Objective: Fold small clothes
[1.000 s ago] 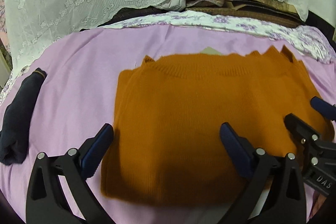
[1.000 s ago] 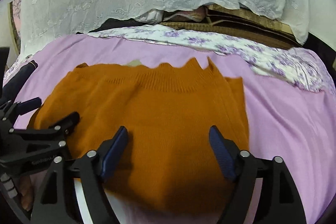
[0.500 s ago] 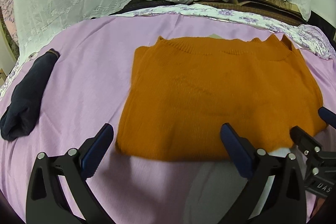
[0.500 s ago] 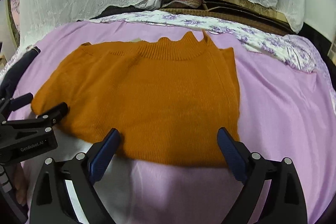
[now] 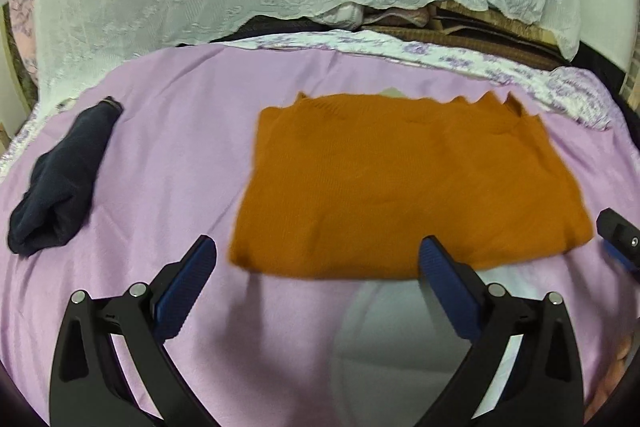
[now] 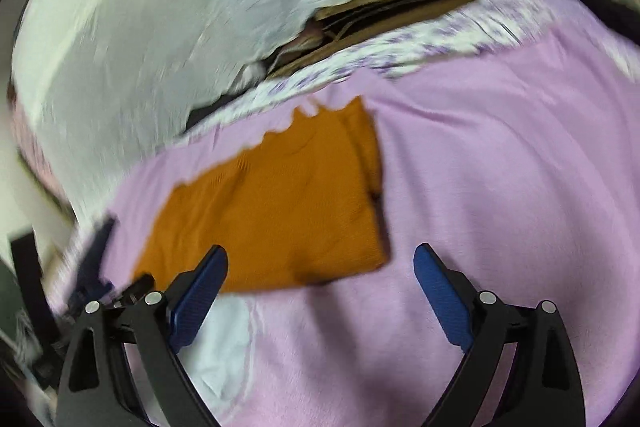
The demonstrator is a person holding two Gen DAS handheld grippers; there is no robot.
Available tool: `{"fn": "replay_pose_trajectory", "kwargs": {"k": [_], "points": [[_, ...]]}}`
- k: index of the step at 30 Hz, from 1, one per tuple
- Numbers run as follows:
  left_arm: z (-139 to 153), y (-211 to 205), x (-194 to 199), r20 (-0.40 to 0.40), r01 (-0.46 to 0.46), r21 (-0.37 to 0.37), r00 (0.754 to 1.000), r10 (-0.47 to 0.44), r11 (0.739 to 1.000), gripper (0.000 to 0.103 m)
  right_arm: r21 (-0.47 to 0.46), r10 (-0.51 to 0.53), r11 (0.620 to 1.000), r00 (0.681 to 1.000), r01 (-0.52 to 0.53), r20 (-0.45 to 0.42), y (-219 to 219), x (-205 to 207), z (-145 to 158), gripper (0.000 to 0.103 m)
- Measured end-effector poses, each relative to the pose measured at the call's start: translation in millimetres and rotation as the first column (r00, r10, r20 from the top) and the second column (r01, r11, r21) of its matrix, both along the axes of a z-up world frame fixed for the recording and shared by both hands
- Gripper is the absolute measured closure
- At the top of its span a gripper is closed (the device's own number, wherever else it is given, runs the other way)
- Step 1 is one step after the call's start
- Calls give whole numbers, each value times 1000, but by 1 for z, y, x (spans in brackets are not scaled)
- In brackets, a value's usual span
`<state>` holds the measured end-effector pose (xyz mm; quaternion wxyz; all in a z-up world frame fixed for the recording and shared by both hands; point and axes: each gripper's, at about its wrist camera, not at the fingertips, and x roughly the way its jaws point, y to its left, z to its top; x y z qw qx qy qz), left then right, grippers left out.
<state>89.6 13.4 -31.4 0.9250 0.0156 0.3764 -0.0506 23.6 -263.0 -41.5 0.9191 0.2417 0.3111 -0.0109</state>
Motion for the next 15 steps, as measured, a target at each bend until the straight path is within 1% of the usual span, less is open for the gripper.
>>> {"fn": "replay_pose_trajectory", "kwargs": {"k": [2, 4, 5, 7, 9, 10, 12, 13, 15], "points": [[4, -8, 6, -2, 12, -5, 1000, -12, 1000, 4, 83, -13, 996, 1000, 14, -21, -14, 5, -6, 9], [9, -22, 14, 10, 16, 20, 1000, -16, 1000, 4, 154, -18, 988, 999, 24, -44, -25, 11, -13, 11], [11, -29, 20, 14, 12, 33, 1000, -12, 999, 4, 192, -25, 981, 999, 34, -48, -31, 15, -15, 13], [10, -37, 29, 1, 6, 33, 1000, -6, 999, 4, 234, -34, 971, 998, 45, -54, -41, 27, -16, 19], [1, -44, 41, -35, -2, 30, 999, 3, 1000, 4, 256, -43, 965, 997, 60, -71, -47, 37, -19, 32], [-5, -45, 45, -51, -11, 37, 999, 13, 999, 4, 270, -45, 961, 995, 66, -85, -50, 43, -21, 34], [-18, -44, 52, -85, -25, 31, 996, 27, 999, 4, 297, -43, 952, 994, 73, -105, -57, 58, -24, 36], [-23, -41, 54, -99, -25, 8, 995, 25, 1000, 4, 304, -39, 950, 993, 71, -111, -59, 64, -26, 36], [-25, -38, 55, -103, -27, -20, 994, 24, 999, 4, 297, -15, 953, 992, 53, -129, -58, 82, -27, 36]]}}
